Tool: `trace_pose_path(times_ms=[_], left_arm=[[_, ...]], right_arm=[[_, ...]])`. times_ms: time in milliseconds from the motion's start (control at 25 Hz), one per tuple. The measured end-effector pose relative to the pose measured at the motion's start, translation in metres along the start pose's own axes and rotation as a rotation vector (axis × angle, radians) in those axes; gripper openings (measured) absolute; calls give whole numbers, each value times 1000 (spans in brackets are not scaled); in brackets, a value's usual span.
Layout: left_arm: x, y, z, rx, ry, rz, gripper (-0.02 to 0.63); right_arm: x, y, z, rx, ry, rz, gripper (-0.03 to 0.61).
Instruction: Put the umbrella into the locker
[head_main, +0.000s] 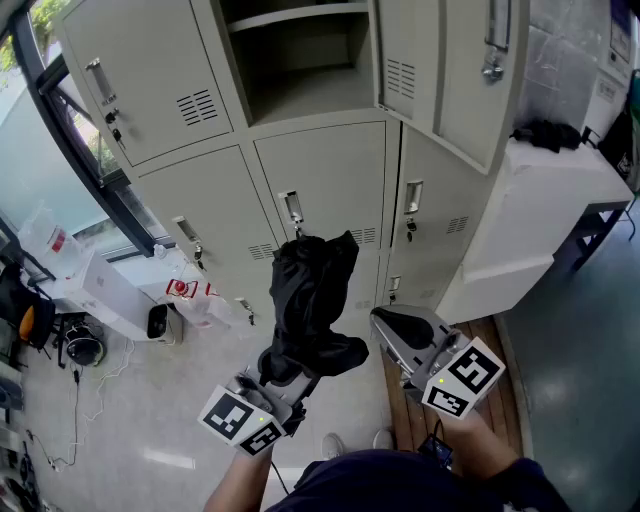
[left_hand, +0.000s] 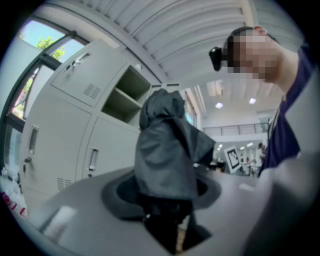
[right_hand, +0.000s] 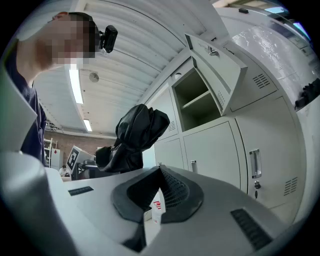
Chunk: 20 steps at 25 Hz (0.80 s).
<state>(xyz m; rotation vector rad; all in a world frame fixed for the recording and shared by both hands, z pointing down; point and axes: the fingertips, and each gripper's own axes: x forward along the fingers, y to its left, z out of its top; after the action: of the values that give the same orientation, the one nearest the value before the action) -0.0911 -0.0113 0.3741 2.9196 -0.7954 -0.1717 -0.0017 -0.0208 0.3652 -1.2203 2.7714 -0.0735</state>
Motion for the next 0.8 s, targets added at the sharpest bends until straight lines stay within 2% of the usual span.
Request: trace_pose_path(times_ms=[480, 800], left_arm=[[14, -13, -1, 6, -7, 13, 199], [25, -22, -3, -23, -23, 63, 199]], right_arm=[[-12, -10, 6, -13, -14, 12, 6], [-32, -18, 6, -13, -4, 51, 8]])
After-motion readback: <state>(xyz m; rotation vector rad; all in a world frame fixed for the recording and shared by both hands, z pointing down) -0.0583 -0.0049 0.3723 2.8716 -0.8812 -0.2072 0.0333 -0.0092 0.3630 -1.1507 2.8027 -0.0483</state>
